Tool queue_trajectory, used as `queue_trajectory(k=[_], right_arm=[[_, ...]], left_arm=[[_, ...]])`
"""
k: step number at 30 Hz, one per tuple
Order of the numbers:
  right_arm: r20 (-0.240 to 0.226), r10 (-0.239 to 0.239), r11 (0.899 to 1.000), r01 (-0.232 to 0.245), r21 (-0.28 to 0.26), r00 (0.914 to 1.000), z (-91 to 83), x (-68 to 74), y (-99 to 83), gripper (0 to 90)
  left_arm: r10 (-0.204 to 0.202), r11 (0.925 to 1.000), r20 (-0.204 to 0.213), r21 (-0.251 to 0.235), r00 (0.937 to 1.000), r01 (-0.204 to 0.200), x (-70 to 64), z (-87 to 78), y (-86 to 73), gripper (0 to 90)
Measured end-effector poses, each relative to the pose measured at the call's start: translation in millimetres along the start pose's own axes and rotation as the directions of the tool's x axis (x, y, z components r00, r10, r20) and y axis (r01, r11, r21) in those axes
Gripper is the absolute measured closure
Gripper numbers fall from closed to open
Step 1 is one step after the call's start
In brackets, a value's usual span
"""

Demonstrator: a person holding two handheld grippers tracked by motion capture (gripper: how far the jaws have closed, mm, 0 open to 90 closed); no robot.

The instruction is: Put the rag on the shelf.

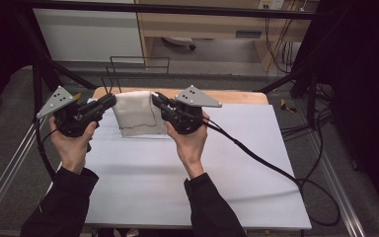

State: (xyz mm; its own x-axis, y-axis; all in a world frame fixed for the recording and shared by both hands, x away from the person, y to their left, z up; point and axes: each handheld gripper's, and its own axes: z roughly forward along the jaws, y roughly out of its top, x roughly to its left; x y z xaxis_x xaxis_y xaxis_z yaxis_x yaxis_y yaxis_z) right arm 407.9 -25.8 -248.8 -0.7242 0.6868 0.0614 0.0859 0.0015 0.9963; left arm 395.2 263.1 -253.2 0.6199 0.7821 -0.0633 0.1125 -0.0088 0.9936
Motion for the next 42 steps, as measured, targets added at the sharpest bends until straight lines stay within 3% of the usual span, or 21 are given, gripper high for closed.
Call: queue_trajectory(k=[15,33,42], right_arm=[[0.019,-0.023,0.999,0.024,-0.032,0.9996,7.4,-1.2,20.9,83.6],[0.043,-0.014,0.997,0.017,-0.07,0.999,19.5,-5.9,32.5,83.6],[0.052,-0.016,0.996,0.021,-0.087,0.9985,23.9,-9.7,47.5,83.7]], left_arm=[[-0.003,0.9992,-0.024,-0.04,0.9997,0.002,5.5,5.7,19.5,83.7],[0.007,0.9973,-0.055,-0.072,0.9985,-0.011,12.1,15.0,42.5,83.8],[0.008,0.9954,-0.058,-0.095,0.9983,-0.014,14.4,18.9,55.2,83.9]])
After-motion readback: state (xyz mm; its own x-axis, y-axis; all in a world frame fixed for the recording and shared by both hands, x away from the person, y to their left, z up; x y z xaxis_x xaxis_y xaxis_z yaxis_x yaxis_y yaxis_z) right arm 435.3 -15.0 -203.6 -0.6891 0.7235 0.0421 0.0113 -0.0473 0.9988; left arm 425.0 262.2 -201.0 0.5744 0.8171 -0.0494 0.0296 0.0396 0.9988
